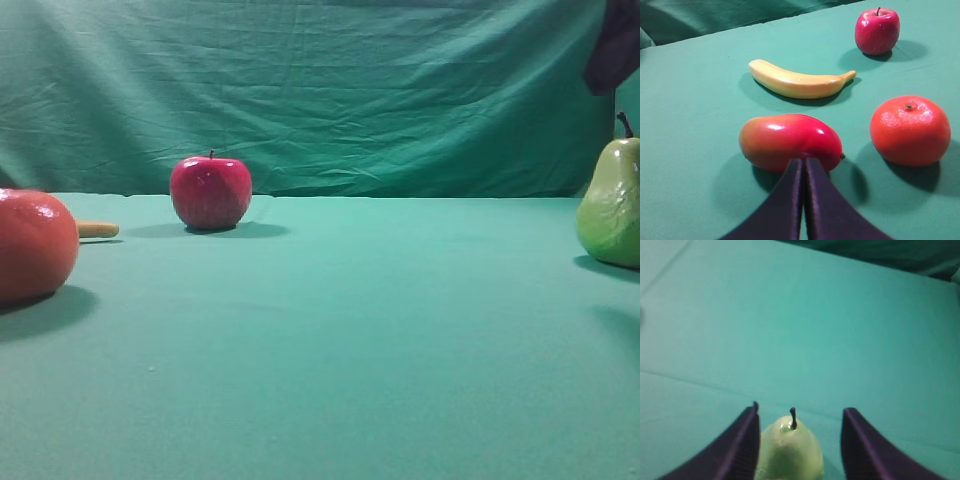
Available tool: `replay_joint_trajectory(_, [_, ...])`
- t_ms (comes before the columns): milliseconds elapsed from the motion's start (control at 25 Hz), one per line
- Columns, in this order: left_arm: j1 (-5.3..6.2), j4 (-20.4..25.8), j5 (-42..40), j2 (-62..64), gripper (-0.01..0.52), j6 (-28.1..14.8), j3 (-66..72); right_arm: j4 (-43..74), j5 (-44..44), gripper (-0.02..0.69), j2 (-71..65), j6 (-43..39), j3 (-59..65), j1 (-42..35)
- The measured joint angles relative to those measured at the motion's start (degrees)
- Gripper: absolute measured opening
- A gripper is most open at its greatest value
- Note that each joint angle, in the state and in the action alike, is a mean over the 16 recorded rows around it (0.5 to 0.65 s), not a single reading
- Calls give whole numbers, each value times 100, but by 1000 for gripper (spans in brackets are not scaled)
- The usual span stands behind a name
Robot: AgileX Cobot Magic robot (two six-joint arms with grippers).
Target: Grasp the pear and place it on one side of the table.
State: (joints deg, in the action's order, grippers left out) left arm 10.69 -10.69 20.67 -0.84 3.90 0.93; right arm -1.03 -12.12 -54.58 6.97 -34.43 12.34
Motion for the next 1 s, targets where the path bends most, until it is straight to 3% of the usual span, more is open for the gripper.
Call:
replay_joint_trajectory(160, [0, 0, 0, 0, 0, 0, 0, -5, -653, 67, 1100, -6, 5, 0])
replay_joint_trajectory(280, [0, 0, 0, 0, 0, 0, 0, -9, -1095, 15, 1824, -11, 5, 0])
replay_joint_trajectory(640, [0, 0, 0, 0, 0, 0, 0, -17, -1986, 0, 3015, -17, 6, 0])
replay_joint_trajectory(1000, [0, 0, 0, 0, 0, 0, 0, 91, -2052, 0, 3439, -17, 392, -47])
